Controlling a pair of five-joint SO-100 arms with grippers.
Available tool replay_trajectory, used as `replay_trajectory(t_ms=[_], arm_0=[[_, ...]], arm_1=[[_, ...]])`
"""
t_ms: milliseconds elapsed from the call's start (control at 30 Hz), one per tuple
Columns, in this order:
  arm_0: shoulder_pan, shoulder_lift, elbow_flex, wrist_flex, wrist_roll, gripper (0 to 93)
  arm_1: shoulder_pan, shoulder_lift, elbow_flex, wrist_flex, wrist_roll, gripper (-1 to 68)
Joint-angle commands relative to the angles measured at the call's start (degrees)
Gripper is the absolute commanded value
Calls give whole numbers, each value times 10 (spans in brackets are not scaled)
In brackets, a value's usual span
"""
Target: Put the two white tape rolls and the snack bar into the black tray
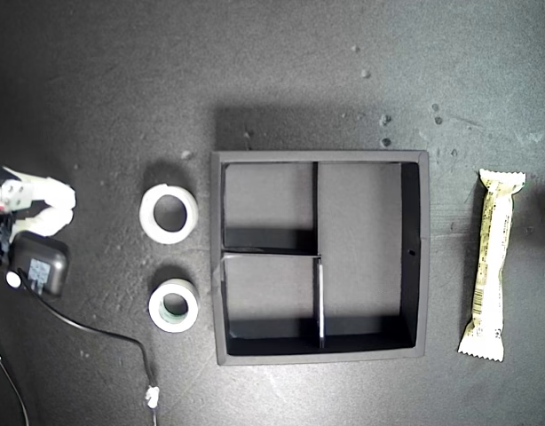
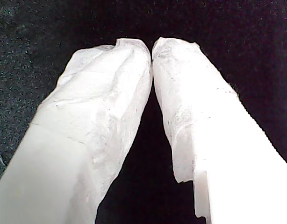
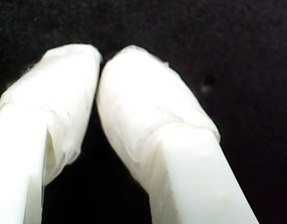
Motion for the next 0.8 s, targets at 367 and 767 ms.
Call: replay_trajectory(t_ms=[367, 767], arm_0=[[-8, 29, 34, 20, -29, 1], [-6, 29, 34, 19, -42, 1]], arm_1=[[-18, 4, 7, 1, -101, -2], [-18, 4, 7, -20, -104, -1]])
